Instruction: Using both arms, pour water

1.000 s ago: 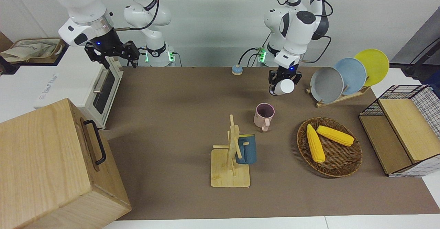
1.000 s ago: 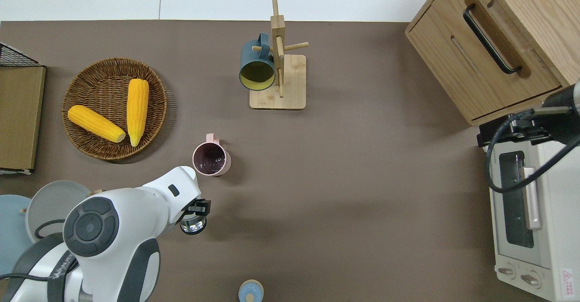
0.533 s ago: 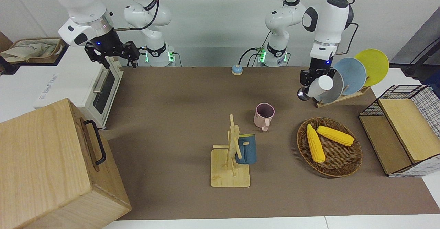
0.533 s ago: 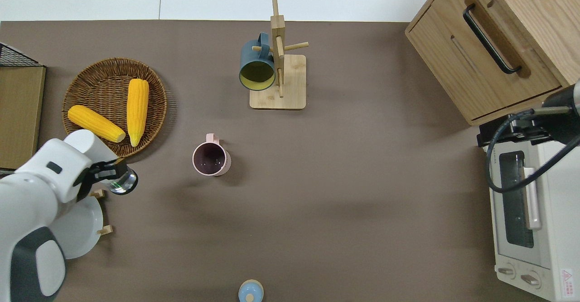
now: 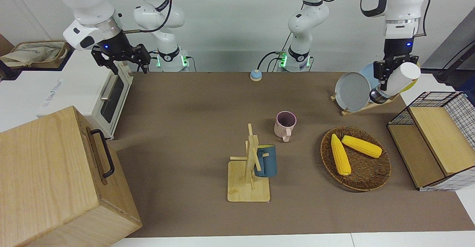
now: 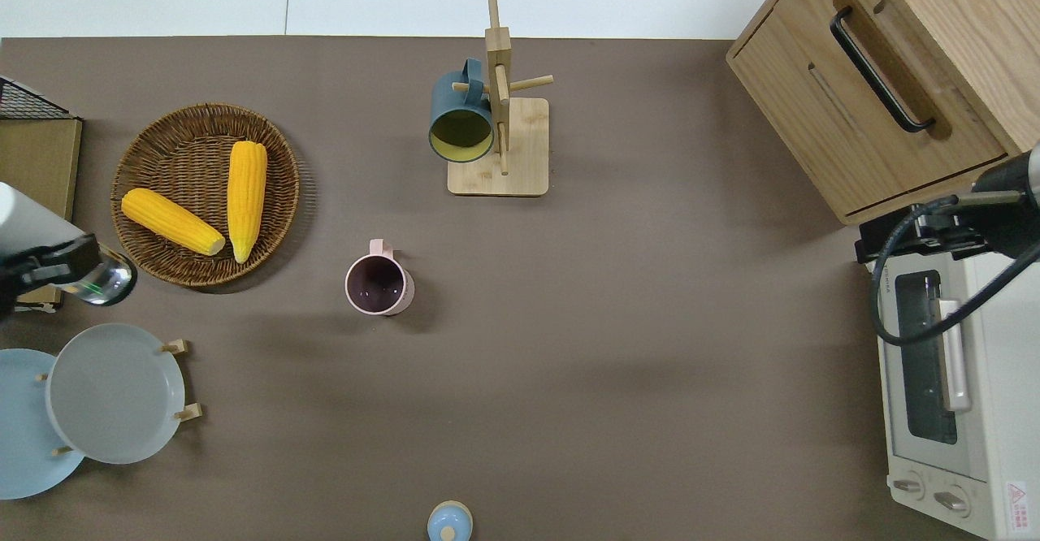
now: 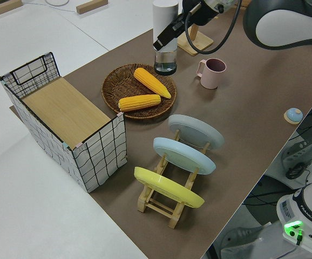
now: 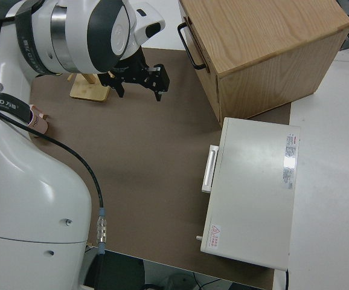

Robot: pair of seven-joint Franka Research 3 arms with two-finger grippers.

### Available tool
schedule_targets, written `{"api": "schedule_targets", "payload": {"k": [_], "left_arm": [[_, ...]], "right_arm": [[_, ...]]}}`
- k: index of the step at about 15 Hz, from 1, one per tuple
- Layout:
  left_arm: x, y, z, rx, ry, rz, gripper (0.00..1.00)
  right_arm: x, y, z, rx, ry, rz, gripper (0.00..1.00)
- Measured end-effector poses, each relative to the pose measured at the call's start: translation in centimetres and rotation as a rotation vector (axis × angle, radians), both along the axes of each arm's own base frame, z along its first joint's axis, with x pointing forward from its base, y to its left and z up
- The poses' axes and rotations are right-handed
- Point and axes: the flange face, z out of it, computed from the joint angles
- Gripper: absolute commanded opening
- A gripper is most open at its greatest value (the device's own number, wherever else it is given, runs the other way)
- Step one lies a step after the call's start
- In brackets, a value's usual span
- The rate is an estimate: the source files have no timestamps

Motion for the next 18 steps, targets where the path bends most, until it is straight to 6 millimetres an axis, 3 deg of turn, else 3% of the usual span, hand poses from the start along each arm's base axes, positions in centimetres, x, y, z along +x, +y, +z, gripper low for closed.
{"api": "schedule_targets", "payload": {"k": [4, 9, 15, 18], "left_arm": [[0.7, 6.9, 1.6, 0.048, -0.018, -0.024, 0.0], [2.4, 13.9, 0.2, 0.021, -0.019, -0.029, 0.0], [4.4, 19.2, 0.2, -0.039, -0.092, -0.055, 0.0], [6.0, 20.7, -1.2, -0.052, -0.089, -0.063, 0.0]], "right_arm": [[0.0, 0.0, 0.0, 0.0, 0.0, 0.0, 0.992], [0.0, 0.0, 0.0, 0.0, 0.0, 0.0, 0.992], [0.0, 0.0, 0.0, 0.0, 0.0, 0.0, 0.992], [0.0, 0.0, 0.0, 0.0, 0.0, 0.0, 0.992]]}}
